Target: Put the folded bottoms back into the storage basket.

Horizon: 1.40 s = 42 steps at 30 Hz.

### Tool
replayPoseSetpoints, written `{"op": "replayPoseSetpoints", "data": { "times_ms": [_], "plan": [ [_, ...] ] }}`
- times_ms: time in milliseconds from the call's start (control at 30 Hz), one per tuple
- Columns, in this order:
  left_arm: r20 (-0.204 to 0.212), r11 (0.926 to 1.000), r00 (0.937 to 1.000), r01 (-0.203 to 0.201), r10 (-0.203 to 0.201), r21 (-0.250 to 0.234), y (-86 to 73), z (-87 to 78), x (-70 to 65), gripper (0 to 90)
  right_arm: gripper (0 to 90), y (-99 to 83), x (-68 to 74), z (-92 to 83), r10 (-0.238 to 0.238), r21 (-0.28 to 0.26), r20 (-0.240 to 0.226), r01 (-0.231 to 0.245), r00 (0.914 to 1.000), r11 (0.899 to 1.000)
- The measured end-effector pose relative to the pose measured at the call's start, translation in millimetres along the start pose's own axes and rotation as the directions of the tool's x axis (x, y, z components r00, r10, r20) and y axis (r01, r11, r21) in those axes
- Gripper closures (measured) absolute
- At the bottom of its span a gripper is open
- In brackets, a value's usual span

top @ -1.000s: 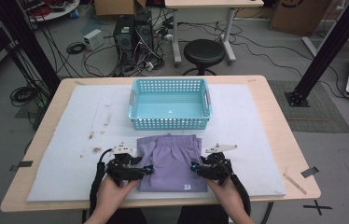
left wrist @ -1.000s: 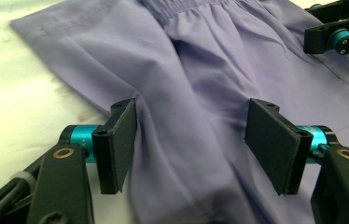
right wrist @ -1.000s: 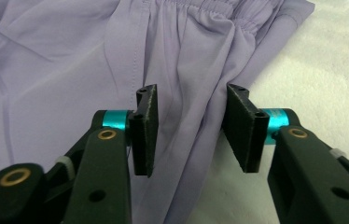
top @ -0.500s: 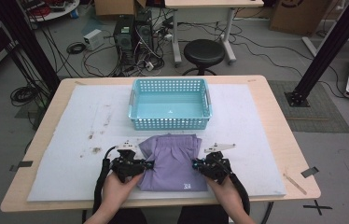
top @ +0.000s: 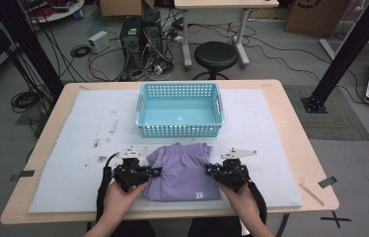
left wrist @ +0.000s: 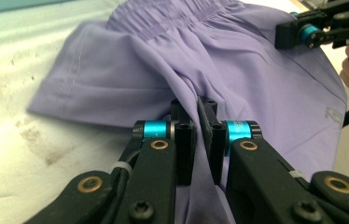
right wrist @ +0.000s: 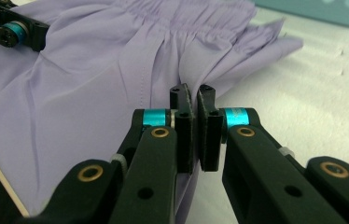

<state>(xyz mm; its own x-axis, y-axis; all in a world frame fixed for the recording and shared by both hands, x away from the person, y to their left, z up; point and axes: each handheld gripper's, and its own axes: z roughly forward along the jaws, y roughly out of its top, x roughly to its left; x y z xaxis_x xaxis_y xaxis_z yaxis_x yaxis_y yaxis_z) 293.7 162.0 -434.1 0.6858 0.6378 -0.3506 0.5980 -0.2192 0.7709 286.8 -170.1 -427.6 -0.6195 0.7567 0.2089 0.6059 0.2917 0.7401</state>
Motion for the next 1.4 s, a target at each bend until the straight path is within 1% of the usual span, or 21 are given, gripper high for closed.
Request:
{"op": "replayPoseSetpoints", "data": {
  "times_ms": [233,300,367,433,533,633,767,833,900,933,1000,1033,1067,1133,1167,1200,1233,1267,1300,1333,1400],
  "plan": [
    [-0.002,0.9975,0.9991,-0.042,0.042,-0.057,13.0,-17.0,-6.0,86.1,87.9,8.7,4.2,-14.0,-0.011,-0.057,-0.014,0.010,0.9998,0.998],
    [-0.005,0.9962,0.9984,-0.057,0.057,-0.065,17.0,-21.6,-7.4,86.1,87.9,12.7,7.0,-18.2,-0.022,-0.083,-0.016,0.021,0.9996,0.996],
    [-0.004,0.9944,0.9975,-0.071,0.071,-0.079,22.1,-26.6,-8.7,86.1,88.0,16.7,8.8,-21.4,-0.027,-0.092,-0.020,0.025,0.9994,0.995],
    [-0.008,0.9936,0.9969,-0.079,0.079,-0.081,27.9,-30.7,-9.8,86.1,88.0,22.6,9.5,-24.9,-0.029,-0.109,-0.025,0.026,0.9992,0.994],
    [-0.011,0.9906,0.9956,-0.094,0.094,-0.099,39.2,-37.1,-10.4,86.1,88.1,33.5,10.3,-30.0,-0.034,-0.133,-0.032,0.030,0.9989,0.991],
    [-0.016,0.9873,0.9939,-0.110,0.109,-0.114,51.2,-42.5,-9.4,86.1,88.1,49.1,9.3,-35.4,-0.044,-0.159,-0.034,0.038,0.9984,0.987],
    [-0.032,0.9830,0.9916,-0.128,0.125,-0.131,70.0,-46.0,-6.0,86.1,88.1,72.2,6.0,-38.4,-0.055,-0.184,-0.019,0.050,0.9983,0.982],
    [-0.043,0.9794,0.9902,-0.137,0.132,-0.148,81.3,-47.0,-1.7,86.1,88.1,82.9,3.5,-37.7,-0.057,-0.193,-0.013,0.053,0.9983,0.980],
    [-0.063,0.9738,0.9875,-0.153,0.144,-0.168,93.1,-48.1,2.1,86.1,88.1,96.9,-0.2,-36.3,-0.052,-0.204,-0.008,0.050,0.9986,0.978],
    [-0.073,0.9714,0.9859,-0.162,0.151,-0.174,99.8,-48.2,4.3,86.1,88.1,103.3,-2.4,-35.0,-0.060,-0.210,0.005,0.060,0.9982,0.976],
    [-0.090,0.9674,0.9829,-0.175,0.160,-0.183,114.1,-46.6,9.4,86.1,88.1,116.5,-6.7,-30.6,-0.060,-0.214,0.028,0.065,0.9978,0.975],
    [-0.104,0.9666,0.9813,-0.179,0.162,-0.184,121.5,-44.6,12.0,86.1,88.1,123.7,-9.6,-27.3,-0.061,-0.215,0.046,0.069,0.9971,0.974],
    [-0.117,0.9644,0.9782,-0.191,0.172,-0.183,128.7,-42.5,15.1,86.1,88.1,131.1,-13.1,-23.8,-0.058,-0.219,0.056,0.069,0.9967,0.973],
    [-0.146,0.9605,0.9716,-0.212,0.187,-0.181,142.1,-37.1,21.4,86.1,88.1,145.2,-19.5,-17.9,-0.046,-0.231,0.076,0.062,0.9961,0.971],
    [-0.154,0.9591,0.9701,-0.215,0.187,-0.185,146.3,-34.5,24.4,86.1,88.1,152.0,-22.9,-14.5,-0.042,-0.236,0.089,0.062,0.9951,0.970],
    [-0.156,0.9586,0.9706,-0.211,0.183,-0.191,151.6,-30.9,29.2,86.1,88.1,157.0,-25.5,-11.8,-0.041,-0.241,0.097,0.064,0.9945,0.968],
    [-0.168,0.9580,0.9685,-0.215,0.184,-0.190,157.8,-25.8,34.7,86.1,88.1,163.8,-29.2,-8.0,-0.036,-0.240,0.108,0.061,0.9935,0.969],
    [-0.189,0.9564,0.9618,-0.232,0.198,-0.177,162.6,-21.3,38.9,86.1,88.1,172.1,-34.3,-2.4,-0.032,-0.234,0.125,0.061,0.9916,0.970],
    [-0.201,0.9545,0.9573,-0.243,0.207,-0.173,165.9,-18.1,42.1,86.1,88.1,178.0,-38.6,2.5,-0.028,-0.237,0.133,0.060,0.9907,0.970],
    [-0.206,0.9550,0.9568,-0.242,0.205,-0.172,170.1,-13.6,47.5,86.1,88.1,182.1,-41.9,6.0,-0.021,-0.237,0.136,0.053,0.9905,0.970],
    [-0.211,0.9564,0.9576,-0.234,0.196,-0.175,178.7,-2.7,62.4,86.1,88.1,192.8,-51.2,19.2,-0.019,-0.233,0.168,0.059,0.9855,0.971]
  ]
}}
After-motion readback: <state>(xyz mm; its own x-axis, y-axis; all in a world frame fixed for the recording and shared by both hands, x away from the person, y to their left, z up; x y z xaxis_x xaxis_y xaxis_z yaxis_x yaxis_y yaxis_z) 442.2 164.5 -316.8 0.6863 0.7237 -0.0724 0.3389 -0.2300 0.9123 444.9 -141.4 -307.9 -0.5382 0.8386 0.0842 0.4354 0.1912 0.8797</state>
